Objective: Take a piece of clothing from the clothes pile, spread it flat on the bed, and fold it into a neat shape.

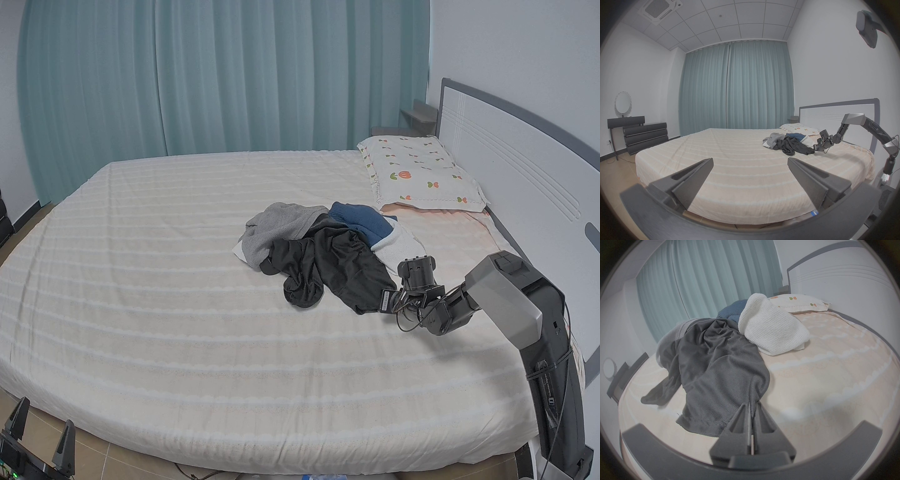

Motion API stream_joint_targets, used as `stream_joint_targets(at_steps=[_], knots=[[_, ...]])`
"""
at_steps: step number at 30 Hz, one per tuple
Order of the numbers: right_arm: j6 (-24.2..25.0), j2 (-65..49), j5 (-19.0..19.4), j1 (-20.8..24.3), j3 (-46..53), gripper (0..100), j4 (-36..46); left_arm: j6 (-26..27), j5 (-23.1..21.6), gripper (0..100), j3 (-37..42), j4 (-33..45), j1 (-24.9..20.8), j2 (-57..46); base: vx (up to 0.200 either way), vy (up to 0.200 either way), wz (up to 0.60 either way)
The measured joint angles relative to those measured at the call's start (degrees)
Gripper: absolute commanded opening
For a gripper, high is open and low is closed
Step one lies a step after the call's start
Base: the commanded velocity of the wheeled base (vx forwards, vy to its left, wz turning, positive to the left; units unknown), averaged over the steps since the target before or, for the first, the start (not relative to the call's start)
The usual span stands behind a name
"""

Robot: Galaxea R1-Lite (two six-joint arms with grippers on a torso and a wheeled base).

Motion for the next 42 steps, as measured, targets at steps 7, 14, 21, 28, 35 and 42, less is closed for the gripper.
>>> stream_joint_targets(at_steps=[7, 14, 21, 28, 35, 42], knots=[[9.34, -6.23, 5.42, 0.16, 8.36, 0, -0.49, 0.0, -0.01, 100, 0.0, 0.0, 0.0, 0.0, 0.0, 0.0, 0.0], [22.17, -18.65, 14.86, -0.41, 25.03, 0, -1.15, 0.0, -0.01, 100, 0.0, -0.02, 0.0, 0.0, 0.0, 0.0, 0.0], [27.05, -31.85, 19.75, -0.72, 37.0, 0, -2.6, 0.0, -0.01, 100, 0.0, 0.0, 0.0, 0.0, 0.0, 0.0, 0.0], [28.22, -46.3, 21.66, -0.61, 44.82, 0, -2.94, 0.0, -0.01, 100, 0.0, 0.0, 0.0, 0.0, 0.0, 0.0, 0.0], [26.75, -57.71, 22.14, -0.72, 46.07, 0, -1.71, 0.1, -0.39, 100, 0.0, -0.02, 0.0, 0.0, 0.0, 0.0, 0.0], [25.49, -64.72, 22.27, -0.57, 43.4, 0, -1.6, -1.12, -1.23, 100, -1.22, -0.78, -0.18, 0.09, 0.0, 0.0, 0.0]])
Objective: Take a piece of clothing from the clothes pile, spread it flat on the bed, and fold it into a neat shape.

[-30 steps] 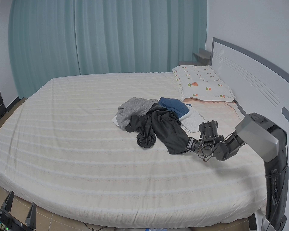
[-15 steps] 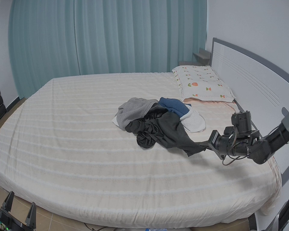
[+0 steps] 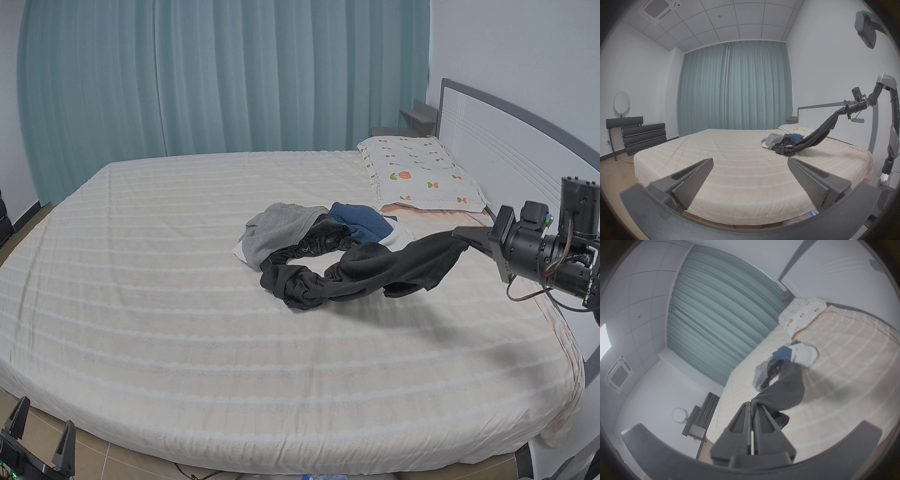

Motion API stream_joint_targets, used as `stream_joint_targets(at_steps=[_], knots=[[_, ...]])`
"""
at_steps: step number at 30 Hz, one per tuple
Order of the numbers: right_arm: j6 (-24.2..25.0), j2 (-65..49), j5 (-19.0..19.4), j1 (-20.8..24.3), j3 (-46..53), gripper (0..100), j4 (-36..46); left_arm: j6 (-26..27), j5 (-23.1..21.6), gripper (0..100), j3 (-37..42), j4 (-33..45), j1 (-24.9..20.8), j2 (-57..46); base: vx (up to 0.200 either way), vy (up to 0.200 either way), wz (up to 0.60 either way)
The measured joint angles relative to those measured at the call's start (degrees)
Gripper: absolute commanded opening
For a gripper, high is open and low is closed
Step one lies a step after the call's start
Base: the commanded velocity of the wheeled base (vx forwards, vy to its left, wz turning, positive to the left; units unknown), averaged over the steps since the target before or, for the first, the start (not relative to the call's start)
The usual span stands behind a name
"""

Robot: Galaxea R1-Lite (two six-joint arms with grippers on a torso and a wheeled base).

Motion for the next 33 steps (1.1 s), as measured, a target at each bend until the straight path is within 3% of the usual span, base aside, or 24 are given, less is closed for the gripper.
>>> stream_joint_targets(at_steps=[4, 8, 18, 33], knots=[[-0.22, -1.82, 0.05, 0.16, -1.13, 0, 0.0, -3.8, -0.78, 100, -6.0, -0.93, -0.55, 2.65, 0.0, 0.0, 0.0], [-0.35, -2.65, 0.05, 0.3, -2.73, 0, -0.05, -4.33, -1.78, 100, -11.0, -1.51, -1.12, 9.01, 0.0, 0.0, 0.0], [-0.35, -3.52, 0.06, 0.99, -7.97, 0, -0.16, -3.73, -3.8, 100, -16.09, -11.45, -3.96, 34.04, 0.0, 0.0, 0.0], [-0.15, -3.02, -0.41, 4.11, -13.87, 0, -0.18, -4.11, -3.99, 100, -22.98, -25.92, -17.82, 77.68, 0.0, 0.0, 0.0]])
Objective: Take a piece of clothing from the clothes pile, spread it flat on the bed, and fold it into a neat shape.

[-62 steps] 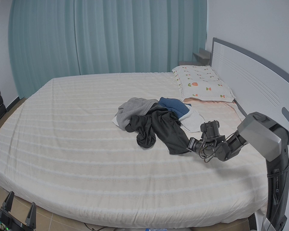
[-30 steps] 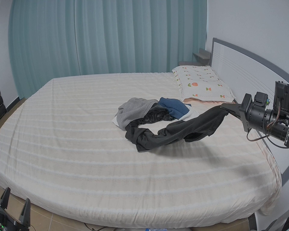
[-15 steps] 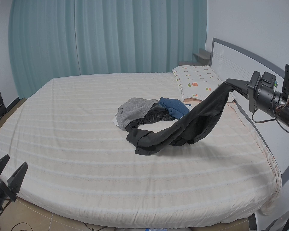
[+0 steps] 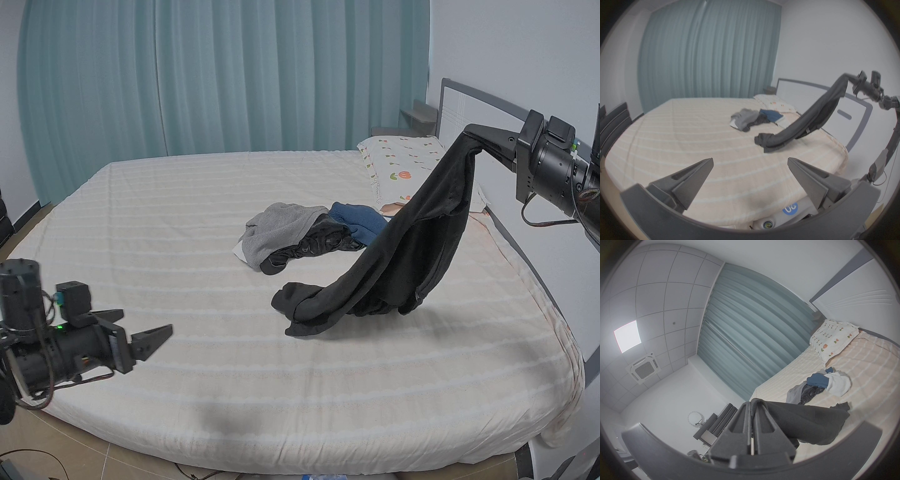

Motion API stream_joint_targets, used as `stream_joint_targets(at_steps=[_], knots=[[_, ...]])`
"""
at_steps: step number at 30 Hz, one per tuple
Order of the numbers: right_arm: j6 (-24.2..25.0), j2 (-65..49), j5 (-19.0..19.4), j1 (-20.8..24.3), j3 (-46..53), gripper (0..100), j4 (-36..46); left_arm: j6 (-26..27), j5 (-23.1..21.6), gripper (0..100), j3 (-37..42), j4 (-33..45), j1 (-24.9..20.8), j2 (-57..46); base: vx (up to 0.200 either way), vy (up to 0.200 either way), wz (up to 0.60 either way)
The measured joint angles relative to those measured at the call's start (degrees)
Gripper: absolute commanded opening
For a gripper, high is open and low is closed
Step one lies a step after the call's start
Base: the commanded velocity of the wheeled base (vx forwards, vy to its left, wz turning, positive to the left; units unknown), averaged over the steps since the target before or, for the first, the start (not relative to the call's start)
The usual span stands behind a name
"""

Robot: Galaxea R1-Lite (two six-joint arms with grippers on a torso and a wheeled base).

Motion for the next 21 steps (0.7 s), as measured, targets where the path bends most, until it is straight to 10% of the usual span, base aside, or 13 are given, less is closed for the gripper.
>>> stream_joint_targets(at_steps=[21], knots=[[0.11, 1.43, -0.38, 1.12, -2.28, 0, 0.22, -1.94, 6.58, 100, -16.57, -18.79, -13.98, 43.41, 0.0, 0.0, 0.0]])
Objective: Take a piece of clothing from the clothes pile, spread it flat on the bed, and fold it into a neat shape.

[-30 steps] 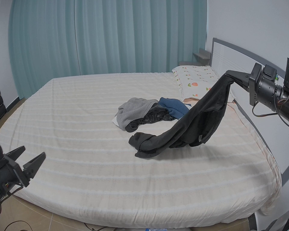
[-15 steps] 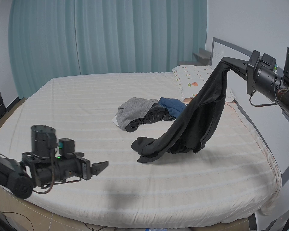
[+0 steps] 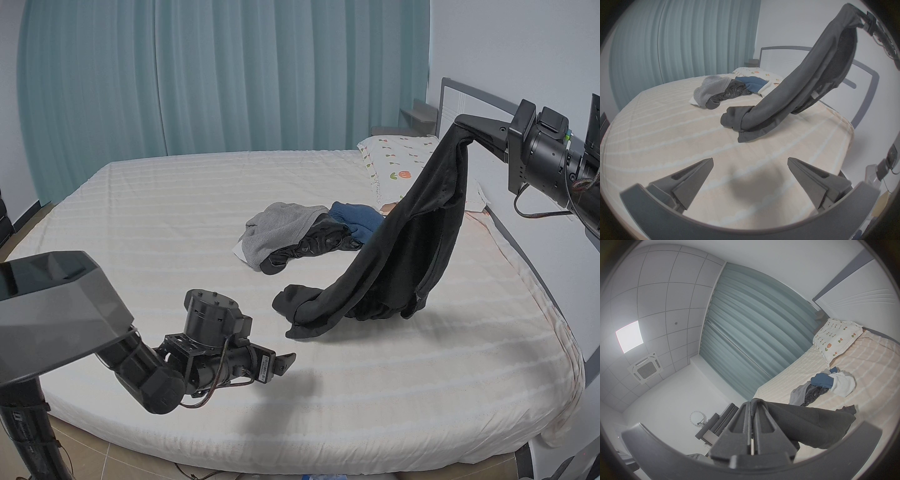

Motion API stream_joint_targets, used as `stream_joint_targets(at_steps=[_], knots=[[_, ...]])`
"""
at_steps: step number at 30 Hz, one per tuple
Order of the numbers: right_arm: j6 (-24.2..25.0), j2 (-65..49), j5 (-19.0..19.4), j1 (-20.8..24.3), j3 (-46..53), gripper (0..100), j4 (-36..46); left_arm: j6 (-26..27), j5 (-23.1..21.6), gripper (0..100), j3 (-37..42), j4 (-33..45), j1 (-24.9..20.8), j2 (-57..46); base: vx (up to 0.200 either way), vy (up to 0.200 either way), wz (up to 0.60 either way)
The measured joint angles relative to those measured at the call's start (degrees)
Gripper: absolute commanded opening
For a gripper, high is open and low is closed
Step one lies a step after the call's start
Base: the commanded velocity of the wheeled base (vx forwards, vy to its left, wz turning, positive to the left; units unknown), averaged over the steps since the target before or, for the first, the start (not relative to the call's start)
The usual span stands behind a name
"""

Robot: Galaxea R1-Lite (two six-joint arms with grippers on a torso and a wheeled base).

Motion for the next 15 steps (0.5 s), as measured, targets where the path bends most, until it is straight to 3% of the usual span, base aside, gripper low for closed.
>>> stream_joint_targets(at_steps=[15], knots=[[0.0, 0.11, 0.0, 0.0, -0.54, 0, 0.0, -2.22, 1.29, 100, -13.92, 0.28, -0.24, 12.59, 0.0, 0.0, 0.0]])
